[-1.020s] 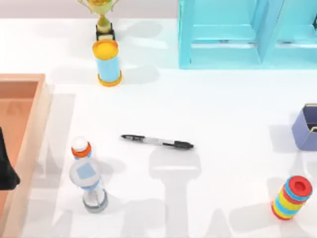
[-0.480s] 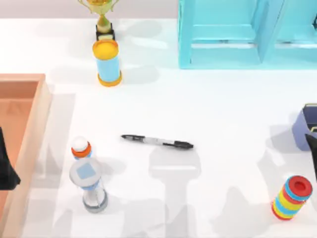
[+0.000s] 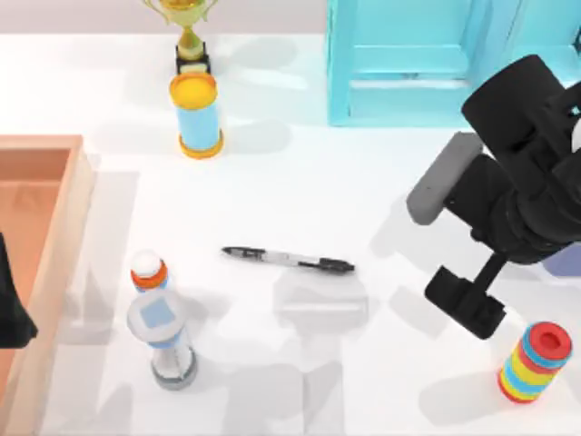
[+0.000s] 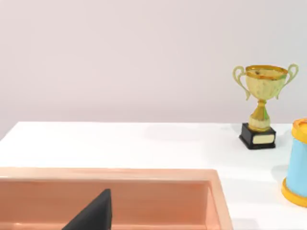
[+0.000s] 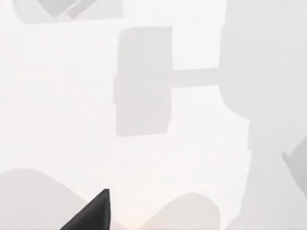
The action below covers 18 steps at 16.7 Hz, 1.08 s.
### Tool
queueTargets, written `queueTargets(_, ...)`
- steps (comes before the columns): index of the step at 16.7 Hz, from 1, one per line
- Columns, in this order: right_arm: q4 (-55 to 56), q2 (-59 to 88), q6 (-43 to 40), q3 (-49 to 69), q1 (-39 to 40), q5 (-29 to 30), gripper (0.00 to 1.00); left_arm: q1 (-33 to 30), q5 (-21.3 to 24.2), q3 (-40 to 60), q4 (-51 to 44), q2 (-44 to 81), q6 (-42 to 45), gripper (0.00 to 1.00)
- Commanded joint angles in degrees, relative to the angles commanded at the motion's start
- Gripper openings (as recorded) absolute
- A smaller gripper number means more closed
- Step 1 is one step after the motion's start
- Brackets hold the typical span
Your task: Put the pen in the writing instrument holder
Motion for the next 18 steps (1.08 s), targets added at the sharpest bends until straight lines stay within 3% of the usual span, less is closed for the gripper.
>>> queueTargets(5, -10.7, 24.1, -5.8, 22.5, 8.8, 3.9, 1.00, 0.0, 0.0, 0.0, 0.0, 0.0, 0.0, 1.00)
queueTargets(10, -15.0, 38.0, -9.1, 40.9, 14.6, 7.4, 1.00, 0.0, 0.0, 0.0, 0.0, 0.0, 0.0, 1.00)
queueTargets(18, -15.5, 41.5, -9.9, 46.9, 16.2, 8.9, 1.00, 0.0, 0.0, 0.0, 0.0, 0.0, 0.0, 1.00)
